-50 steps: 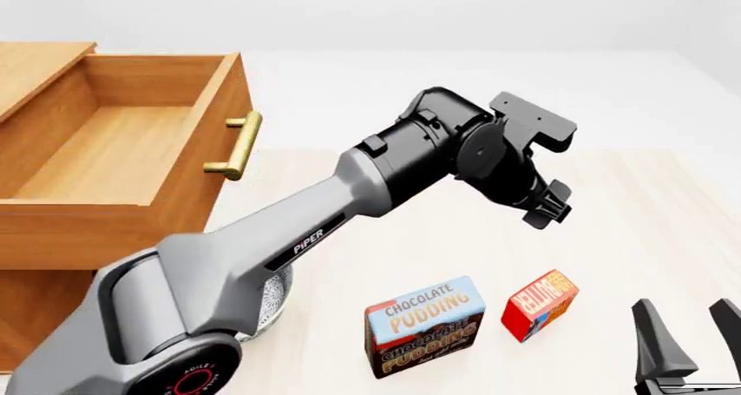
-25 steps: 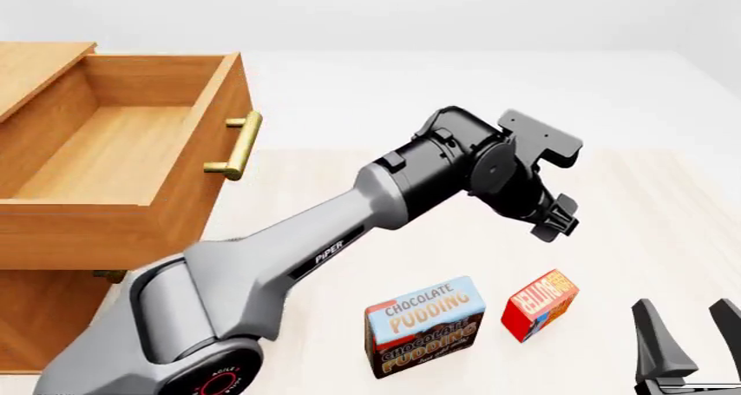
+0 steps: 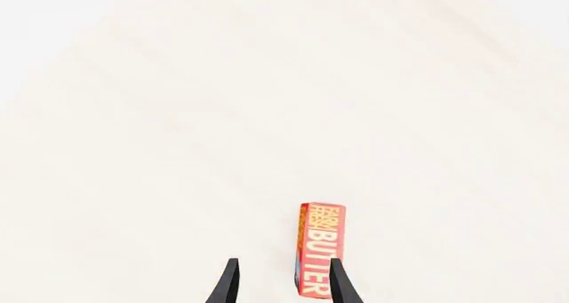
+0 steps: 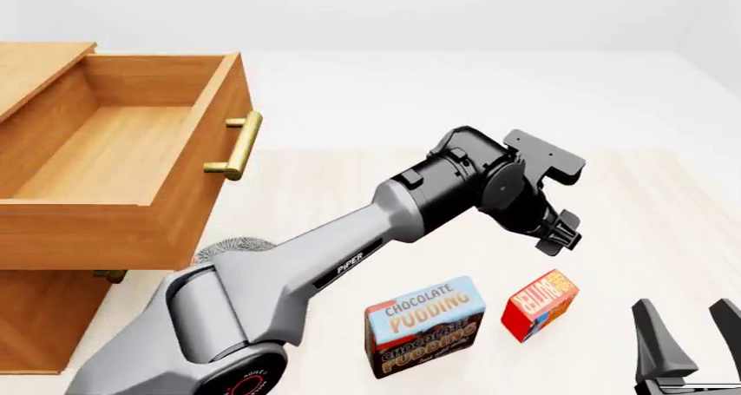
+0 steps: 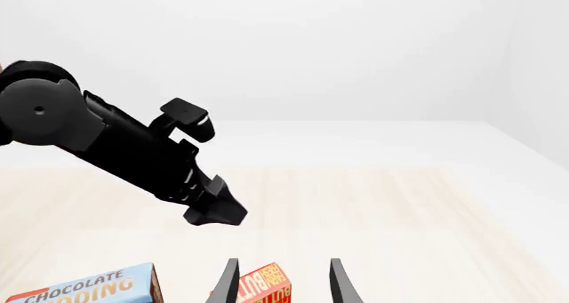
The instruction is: Put the butter at the back in the top drawer of the cabinet and close it.
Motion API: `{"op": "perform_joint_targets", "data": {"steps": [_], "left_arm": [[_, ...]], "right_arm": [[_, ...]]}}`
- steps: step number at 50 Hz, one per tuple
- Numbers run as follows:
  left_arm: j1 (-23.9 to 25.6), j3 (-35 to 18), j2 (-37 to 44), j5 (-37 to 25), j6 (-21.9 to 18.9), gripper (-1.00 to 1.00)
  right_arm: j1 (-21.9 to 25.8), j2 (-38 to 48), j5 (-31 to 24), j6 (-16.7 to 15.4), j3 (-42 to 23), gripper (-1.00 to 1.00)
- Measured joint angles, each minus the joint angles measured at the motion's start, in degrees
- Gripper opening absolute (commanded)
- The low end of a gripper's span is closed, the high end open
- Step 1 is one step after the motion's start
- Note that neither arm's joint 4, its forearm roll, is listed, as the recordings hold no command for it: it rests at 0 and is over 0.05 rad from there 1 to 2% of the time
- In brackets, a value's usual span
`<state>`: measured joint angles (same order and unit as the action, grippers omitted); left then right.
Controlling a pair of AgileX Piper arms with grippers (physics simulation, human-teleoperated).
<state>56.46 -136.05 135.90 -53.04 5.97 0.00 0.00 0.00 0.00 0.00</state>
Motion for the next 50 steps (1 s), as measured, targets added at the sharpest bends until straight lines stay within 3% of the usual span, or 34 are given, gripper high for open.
{"op": "perform_joint_targets", "data": {"steps": [50], "left_arm": [[2.4, -2.4, 5.4, 0.1, 2.5, 1.0]], "right_arm": [[0.0, 0.0, 0.0, 0.0, 0.0, 1.0]]}}
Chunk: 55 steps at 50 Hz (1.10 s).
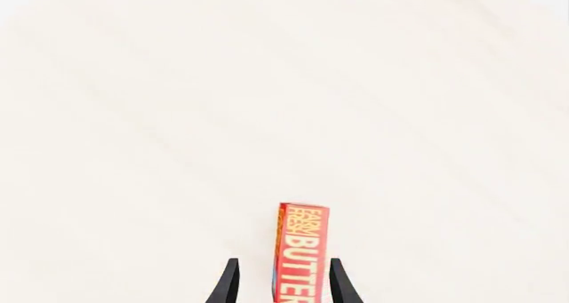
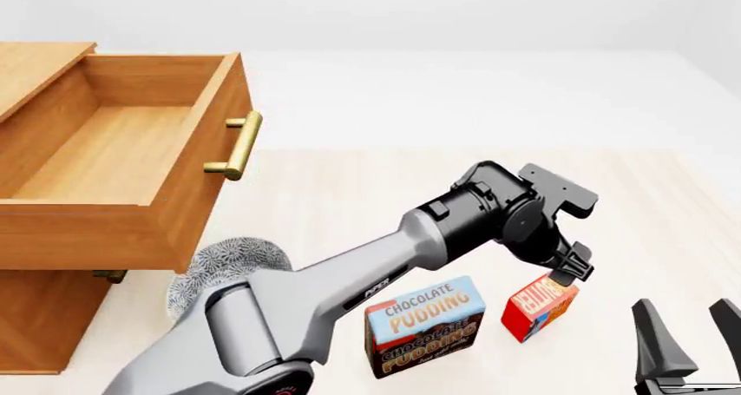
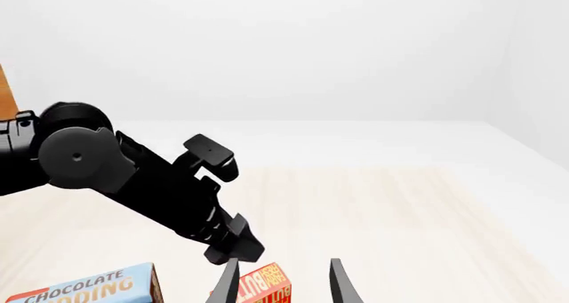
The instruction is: Put the butter at the back in the top drawer of the cabinet and close it.
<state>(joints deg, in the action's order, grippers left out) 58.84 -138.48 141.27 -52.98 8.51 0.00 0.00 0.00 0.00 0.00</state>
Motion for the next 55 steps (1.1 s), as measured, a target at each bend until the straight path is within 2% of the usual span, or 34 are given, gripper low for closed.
{"op": "perform_joint_targets", "data": {"steps": [55], "left_arm": [[1.0, -0.2, 3.3, 0.6, 1.4, 1.0]], "right_arm": [[0.0, 0.0, 0.0, 0.0, 0.0, 1.0]]}}
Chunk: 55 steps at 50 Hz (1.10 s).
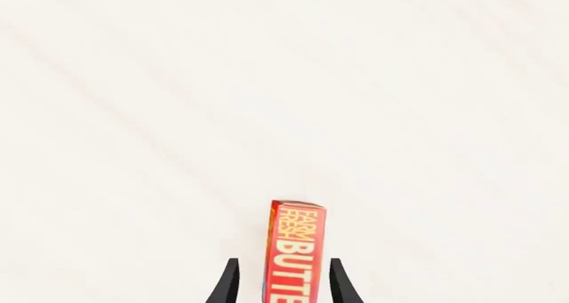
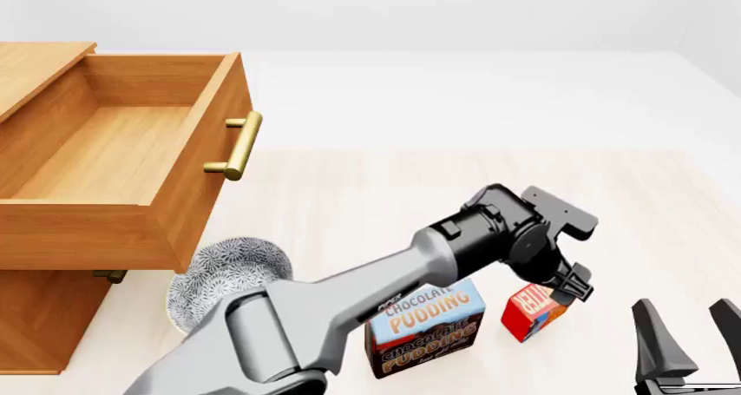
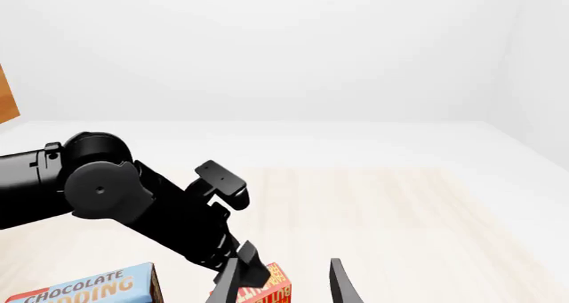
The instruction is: Put the butter at the back in the top drawer of the cabinet and close it.
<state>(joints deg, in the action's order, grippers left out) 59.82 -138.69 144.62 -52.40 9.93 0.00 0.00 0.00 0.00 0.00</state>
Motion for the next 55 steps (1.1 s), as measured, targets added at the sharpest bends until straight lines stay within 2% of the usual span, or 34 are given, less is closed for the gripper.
{"op": "perform_joint_targets", "data": {"steps": [55], "left_arm": [[0.4, -1.9, 4.3, -0.3, 0.9, 1.0]], "right_arm": [[0.0, 0.0, 0.0, 0.0, 0.0, 1.0]]}}
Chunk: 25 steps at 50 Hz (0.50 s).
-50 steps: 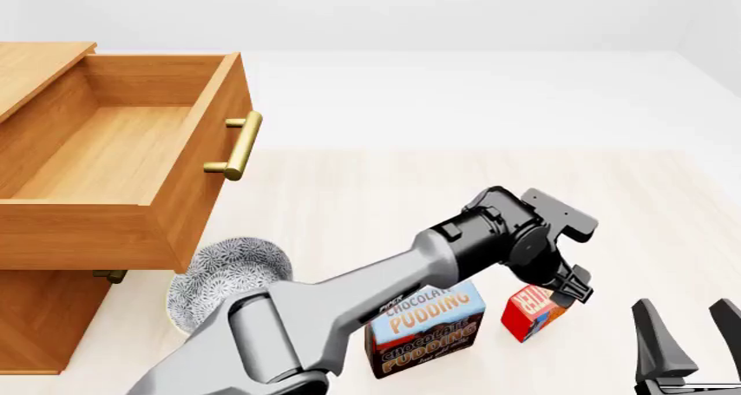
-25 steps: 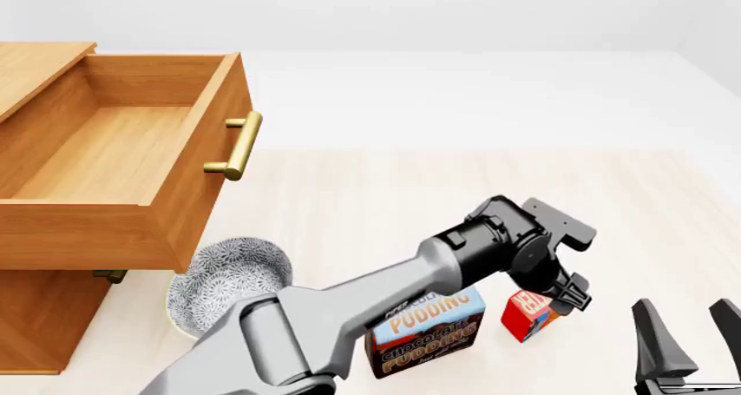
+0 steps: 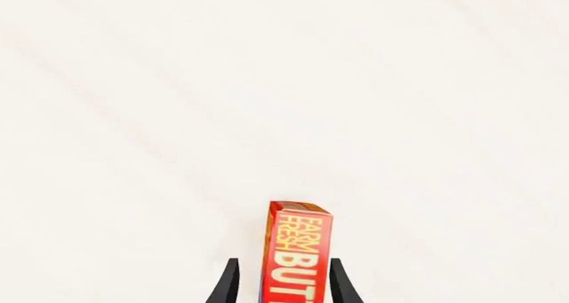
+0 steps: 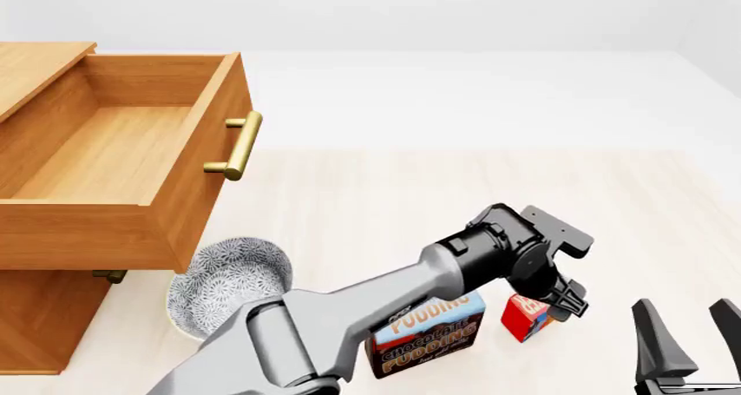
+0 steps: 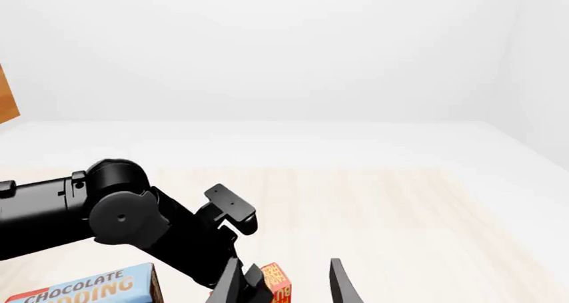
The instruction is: Put the butter at the back in the top drawer of the cabinet and close it.
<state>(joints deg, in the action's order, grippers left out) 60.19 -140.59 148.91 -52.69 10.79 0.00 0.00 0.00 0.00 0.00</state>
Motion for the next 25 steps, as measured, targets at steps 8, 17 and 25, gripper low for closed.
{"op": "perform_joint_targets", "data": {"steps": [8, 17, 25], "left_arm": [[0.1, -0.4, 0.8, -0.1, 0.1, 1.0], [0.2, -1.0, 1.7, -0.3, 0.2, 1.0], [0.4, -1.8, 2.5, -0.7, 0.3, 1.0]], "right_arm": [[0.0, 0.0, 0.0, 0.0, 0.0, 1.0], [0.0, 0.0, 0.0, 0.0, 0.0, 1.0], [0.0, 0.0, 0.0, 0.0, 0.0, 1.0]]}}
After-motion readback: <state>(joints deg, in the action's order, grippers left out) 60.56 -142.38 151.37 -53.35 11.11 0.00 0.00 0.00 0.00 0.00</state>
